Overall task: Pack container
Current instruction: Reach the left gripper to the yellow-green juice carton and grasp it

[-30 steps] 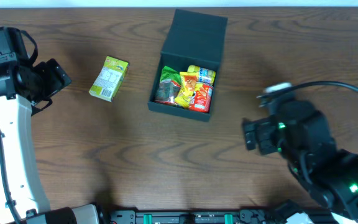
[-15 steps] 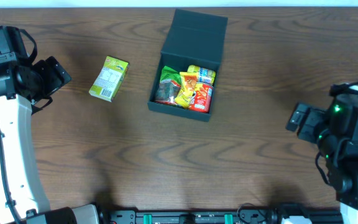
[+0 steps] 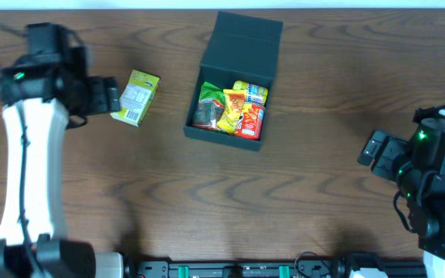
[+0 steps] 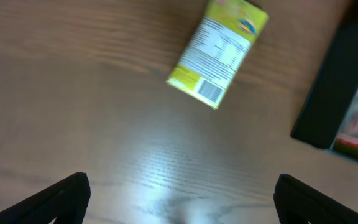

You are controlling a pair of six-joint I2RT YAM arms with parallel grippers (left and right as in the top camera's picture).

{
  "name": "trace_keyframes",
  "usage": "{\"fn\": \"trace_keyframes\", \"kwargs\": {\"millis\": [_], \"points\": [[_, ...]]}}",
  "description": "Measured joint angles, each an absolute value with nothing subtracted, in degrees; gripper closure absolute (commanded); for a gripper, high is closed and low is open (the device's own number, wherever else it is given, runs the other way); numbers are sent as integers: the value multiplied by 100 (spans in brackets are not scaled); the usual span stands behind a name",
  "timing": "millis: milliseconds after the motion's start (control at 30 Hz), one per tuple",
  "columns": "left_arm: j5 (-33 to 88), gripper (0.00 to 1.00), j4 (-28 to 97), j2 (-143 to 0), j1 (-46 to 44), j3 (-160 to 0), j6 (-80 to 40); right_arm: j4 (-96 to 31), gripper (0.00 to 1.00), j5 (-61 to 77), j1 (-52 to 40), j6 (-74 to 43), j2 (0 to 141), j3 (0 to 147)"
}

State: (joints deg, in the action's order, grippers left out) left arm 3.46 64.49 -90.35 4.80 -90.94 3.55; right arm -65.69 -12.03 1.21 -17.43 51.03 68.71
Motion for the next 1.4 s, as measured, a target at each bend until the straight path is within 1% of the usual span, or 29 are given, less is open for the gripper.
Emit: {"fn": "trace_keyframes", "kwargs": {"millis": [200,367,500,700,1067,1333,1400], "points": [[56,5,6248,-10147,-58,-9220,972,-6573,1,-1201,121,-1743,5103,6871],[40,5,6147,-11238,-21,-9782,1286,-6573,1,-1201,121,-1743,5105,6871],[121,5,6141,-11786,75,-10200,1787,-6573,1,-1199,121,-1743,5105,6871],[165,5,5876,-12267,93,-10289,2097,-6573,1,-1199,121,-1743,5105,6869],[674,5,5542,-12814,67,-10289,2145,-6573,1,-1199,121,-1743,5105,6869],[565,5,5520,-13170,-49,-10298,2086,-6573,1,-1199,121,-1743,5105,6869],[510,3,5505,-13172,-80,-10300,2082,-6576,1,-1199,121,-1743,5105,6866]]}}
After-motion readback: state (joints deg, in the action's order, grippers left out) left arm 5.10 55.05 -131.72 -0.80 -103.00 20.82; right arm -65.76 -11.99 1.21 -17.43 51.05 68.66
